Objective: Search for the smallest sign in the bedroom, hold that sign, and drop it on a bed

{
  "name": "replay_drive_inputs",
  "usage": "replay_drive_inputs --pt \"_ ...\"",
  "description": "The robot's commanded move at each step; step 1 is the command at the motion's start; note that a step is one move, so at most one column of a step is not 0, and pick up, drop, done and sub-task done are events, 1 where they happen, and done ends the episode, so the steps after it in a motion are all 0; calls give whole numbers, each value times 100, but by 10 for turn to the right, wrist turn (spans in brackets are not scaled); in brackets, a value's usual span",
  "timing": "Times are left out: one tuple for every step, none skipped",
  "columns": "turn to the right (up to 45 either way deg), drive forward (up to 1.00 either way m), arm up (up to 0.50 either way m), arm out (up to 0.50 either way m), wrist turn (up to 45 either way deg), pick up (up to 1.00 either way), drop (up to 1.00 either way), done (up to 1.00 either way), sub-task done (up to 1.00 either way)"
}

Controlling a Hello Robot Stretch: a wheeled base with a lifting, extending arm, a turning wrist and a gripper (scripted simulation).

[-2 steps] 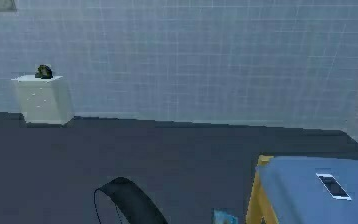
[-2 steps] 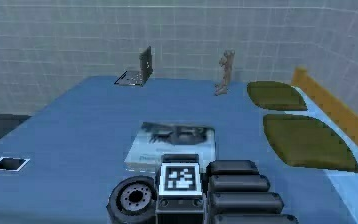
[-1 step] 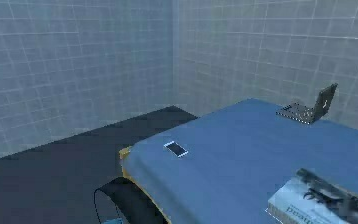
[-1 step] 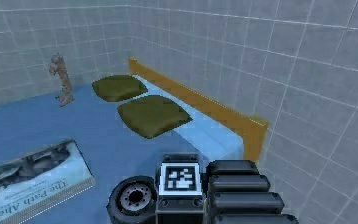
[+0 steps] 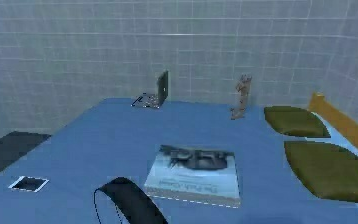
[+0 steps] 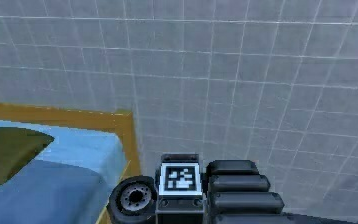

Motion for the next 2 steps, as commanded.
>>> replay_drive_inputs --pt "-450 0 0 0 0 0 0 0 0" --pt "-450 0 0 0 0 0 0 0 0"
